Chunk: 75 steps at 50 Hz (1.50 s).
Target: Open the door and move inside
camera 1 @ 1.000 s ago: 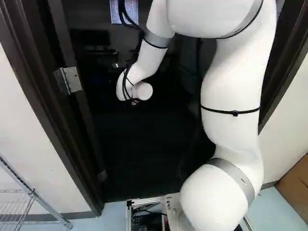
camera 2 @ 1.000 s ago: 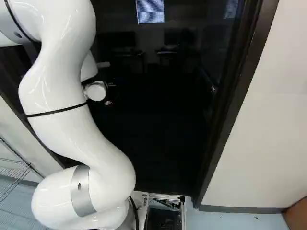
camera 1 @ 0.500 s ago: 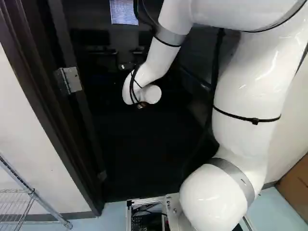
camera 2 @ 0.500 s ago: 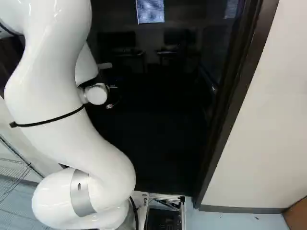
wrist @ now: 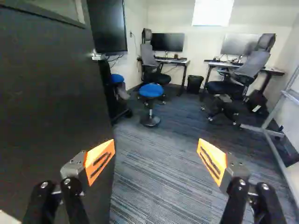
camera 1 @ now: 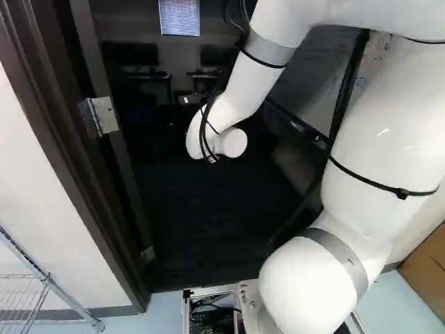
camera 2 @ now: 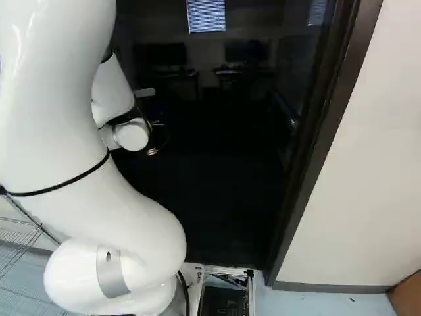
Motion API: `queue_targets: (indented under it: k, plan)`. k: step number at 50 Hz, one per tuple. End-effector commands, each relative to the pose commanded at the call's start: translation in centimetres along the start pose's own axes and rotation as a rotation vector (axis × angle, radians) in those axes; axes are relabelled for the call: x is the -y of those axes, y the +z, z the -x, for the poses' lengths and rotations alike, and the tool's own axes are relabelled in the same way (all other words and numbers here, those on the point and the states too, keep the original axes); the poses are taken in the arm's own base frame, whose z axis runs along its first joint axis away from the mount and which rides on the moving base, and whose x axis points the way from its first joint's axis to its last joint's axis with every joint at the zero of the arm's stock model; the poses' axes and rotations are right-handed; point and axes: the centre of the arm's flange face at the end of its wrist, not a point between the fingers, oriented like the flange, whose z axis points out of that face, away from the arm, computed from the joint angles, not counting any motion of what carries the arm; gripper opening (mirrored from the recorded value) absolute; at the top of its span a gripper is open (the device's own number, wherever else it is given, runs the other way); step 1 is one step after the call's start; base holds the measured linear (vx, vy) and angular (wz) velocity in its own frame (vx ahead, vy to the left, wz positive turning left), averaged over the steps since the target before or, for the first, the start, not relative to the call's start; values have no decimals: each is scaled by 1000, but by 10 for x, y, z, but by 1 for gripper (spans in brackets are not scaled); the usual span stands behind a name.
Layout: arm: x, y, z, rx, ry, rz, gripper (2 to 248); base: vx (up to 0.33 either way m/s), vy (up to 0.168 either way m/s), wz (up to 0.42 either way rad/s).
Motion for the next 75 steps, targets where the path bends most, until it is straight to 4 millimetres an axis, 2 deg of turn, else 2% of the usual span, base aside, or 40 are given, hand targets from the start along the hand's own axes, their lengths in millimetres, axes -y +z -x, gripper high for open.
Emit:
queue_targets:
  k: [31, 75]
  plan:
    - [-11, -63, 14, -16, 7, 36, 247, 0, 0, 0]
    - [-12, -67, 15, -17, 7, 39, 247, 0, 0, 0]
